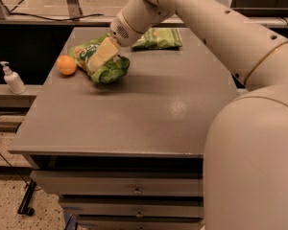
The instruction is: Move green rice chip bag near orange
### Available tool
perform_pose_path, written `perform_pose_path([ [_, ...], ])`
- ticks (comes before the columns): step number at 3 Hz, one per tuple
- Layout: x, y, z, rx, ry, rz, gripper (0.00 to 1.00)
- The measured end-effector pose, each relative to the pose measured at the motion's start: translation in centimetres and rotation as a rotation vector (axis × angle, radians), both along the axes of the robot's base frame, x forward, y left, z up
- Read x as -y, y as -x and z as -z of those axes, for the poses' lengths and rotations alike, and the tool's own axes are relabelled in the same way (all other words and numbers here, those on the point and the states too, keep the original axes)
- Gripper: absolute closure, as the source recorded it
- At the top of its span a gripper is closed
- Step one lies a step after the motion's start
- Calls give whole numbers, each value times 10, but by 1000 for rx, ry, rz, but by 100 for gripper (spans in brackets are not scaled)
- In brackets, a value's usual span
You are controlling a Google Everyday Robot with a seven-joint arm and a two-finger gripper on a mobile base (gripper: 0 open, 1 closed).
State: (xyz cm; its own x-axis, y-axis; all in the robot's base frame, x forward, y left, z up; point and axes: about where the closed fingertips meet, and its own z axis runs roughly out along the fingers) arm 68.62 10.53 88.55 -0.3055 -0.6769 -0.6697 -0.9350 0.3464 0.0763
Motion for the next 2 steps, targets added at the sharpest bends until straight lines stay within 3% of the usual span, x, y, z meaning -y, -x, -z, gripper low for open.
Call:
perform_pose_path([
  [1,0,0,-1,1,-1,0,0],
  [2,35,0,-19,67,-42,44,0],
])
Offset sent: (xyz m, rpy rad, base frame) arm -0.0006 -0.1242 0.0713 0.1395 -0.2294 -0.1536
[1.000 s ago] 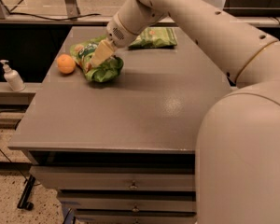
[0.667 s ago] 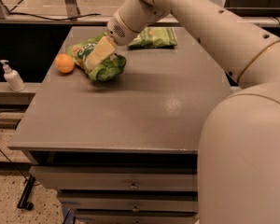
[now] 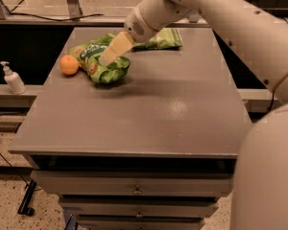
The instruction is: Move green rice chip bag near orange
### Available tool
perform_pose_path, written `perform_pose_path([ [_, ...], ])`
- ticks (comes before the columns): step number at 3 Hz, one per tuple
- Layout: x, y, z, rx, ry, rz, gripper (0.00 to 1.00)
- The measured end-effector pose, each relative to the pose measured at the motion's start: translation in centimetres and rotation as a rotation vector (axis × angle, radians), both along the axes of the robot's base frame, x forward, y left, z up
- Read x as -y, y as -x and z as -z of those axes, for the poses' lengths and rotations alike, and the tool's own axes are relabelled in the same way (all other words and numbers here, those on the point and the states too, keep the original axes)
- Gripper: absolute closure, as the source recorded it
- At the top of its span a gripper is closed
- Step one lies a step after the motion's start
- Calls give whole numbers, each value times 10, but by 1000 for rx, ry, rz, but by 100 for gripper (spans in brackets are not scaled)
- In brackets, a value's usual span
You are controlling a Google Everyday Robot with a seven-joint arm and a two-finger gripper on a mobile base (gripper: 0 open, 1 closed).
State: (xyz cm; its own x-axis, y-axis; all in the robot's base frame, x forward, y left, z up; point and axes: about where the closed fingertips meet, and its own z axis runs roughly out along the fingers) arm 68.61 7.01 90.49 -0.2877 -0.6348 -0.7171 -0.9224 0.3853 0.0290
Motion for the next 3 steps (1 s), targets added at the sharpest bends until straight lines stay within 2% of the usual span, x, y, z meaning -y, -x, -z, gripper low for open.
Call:
perform_pose_path([
  [1,49,18,-34,104,-104,7,0],
  [2,106,41,-56,182,-229,-23,0],
  [3,154,49,-60,247,-213,8,0],
])
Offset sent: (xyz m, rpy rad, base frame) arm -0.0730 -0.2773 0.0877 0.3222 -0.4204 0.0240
